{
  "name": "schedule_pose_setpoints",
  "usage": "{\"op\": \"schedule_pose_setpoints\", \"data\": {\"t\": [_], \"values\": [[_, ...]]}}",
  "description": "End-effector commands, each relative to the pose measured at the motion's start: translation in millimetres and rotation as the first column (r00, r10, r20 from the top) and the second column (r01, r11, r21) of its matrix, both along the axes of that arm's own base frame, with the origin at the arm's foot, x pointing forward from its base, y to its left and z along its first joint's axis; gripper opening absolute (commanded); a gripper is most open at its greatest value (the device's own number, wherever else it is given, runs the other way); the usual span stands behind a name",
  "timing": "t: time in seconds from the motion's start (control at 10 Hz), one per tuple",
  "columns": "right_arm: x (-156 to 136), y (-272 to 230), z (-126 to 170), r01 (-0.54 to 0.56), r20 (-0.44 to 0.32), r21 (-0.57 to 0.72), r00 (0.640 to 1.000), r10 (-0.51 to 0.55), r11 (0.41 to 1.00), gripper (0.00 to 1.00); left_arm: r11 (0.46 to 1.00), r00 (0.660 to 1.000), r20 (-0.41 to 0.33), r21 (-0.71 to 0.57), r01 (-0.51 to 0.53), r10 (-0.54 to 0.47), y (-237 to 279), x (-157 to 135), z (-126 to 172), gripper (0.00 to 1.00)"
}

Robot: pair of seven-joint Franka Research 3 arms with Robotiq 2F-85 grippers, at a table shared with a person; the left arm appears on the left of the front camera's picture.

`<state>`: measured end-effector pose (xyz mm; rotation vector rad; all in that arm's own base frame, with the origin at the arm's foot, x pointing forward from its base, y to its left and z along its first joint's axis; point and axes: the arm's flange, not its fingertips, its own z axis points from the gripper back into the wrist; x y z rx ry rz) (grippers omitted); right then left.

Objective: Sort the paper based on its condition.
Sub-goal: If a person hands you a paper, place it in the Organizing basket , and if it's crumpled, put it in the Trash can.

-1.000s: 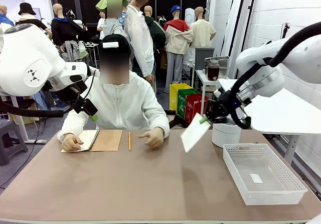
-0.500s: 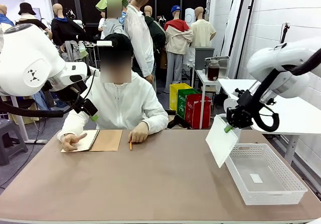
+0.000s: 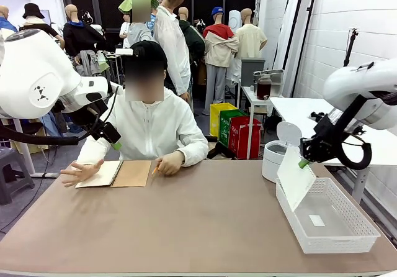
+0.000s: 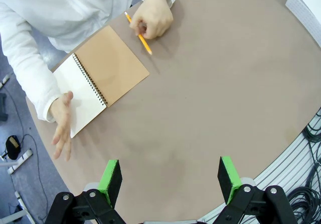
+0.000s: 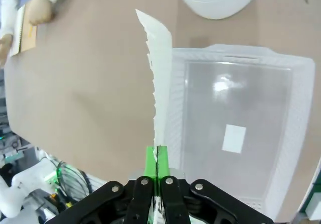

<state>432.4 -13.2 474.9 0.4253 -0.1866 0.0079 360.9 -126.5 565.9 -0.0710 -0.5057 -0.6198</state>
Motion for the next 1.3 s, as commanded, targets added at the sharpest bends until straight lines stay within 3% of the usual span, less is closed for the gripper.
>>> {"op": "schedule_pose_setpoints", "data": {"t": [0.0,0.4,0.8,1.2], "values": [[-13.7,-8.7,-1.9,0.032,-0.012,-0.035,0.999,-0.033,0.999,0.0,1.0,1.0,0.001,-0.006,0.002,-0.002,0.8,-0.2,0.9,1.0],[-10.1,-21.4,-25.1,-0.004,-0.128,0.003,0.992,0.005,1.0,0.0,1.0,1.0,0.001,-0.006,0.002,-0.002,0.8,-0.2,0.9,1.0],[-10.2,-17.1,-51.5,-0.036,-0.166,0.067,0.985,0.047,0.997,0.0,1.0,1.0,0.001,-0.006,0.002,-0.002,0.8,-0.2,0.9,1.0],[-16.5,-4.7,-82.0,0.041,-0.2,-0.133,0.977,-0.067,0.99,0.0,1.0,1.0,0.001,-0.006,0.002,-0.002,0.8,-0.2,0.9,1.0]]}}
